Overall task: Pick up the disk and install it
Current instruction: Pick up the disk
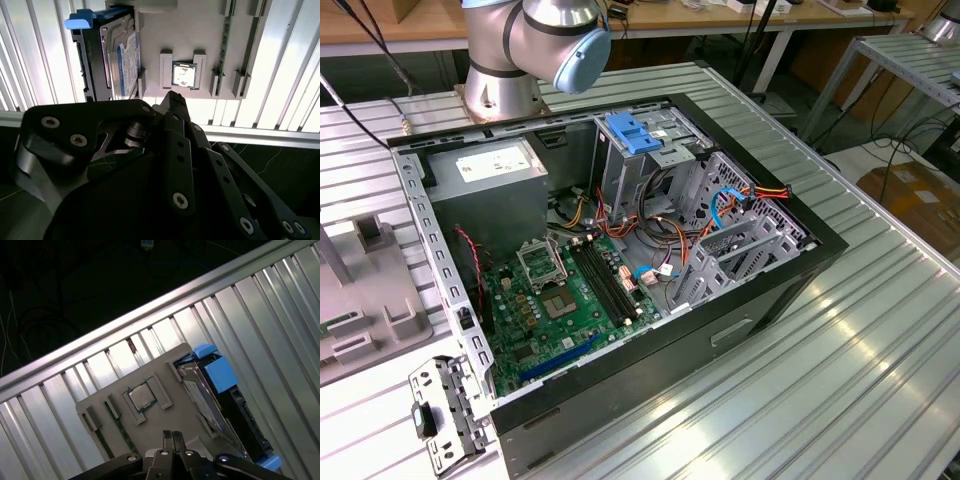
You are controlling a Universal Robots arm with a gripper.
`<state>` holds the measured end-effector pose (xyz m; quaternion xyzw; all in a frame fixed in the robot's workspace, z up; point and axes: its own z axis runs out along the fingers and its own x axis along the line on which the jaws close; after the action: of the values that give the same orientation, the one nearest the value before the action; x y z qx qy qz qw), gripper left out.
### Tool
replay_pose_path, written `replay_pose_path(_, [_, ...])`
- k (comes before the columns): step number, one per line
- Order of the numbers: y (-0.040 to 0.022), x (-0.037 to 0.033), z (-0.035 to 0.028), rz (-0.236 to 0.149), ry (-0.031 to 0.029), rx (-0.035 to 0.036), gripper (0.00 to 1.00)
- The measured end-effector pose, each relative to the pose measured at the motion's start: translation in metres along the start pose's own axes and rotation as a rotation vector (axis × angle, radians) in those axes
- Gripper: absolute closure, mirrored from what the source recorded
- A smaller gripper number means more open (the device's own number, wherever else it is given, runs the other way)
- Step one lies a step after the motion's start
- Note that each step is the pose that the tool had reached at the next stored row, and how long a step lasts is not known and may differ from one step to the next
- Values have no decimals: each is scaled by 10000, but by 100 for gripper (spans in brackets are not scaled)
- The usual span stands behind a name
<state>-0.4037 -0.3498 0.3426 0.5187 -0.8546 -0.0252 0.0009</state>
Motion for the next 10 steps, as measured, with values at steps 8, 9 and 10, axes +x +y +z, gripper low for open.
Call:
replay_pose_path(8, [0,0,0,-472,21,-12,89])
replay_pose_path(9, [0,0,0,-527,23,-13,89])
replay_pose_path(10, [0,0,0,-581,25,-14,89])
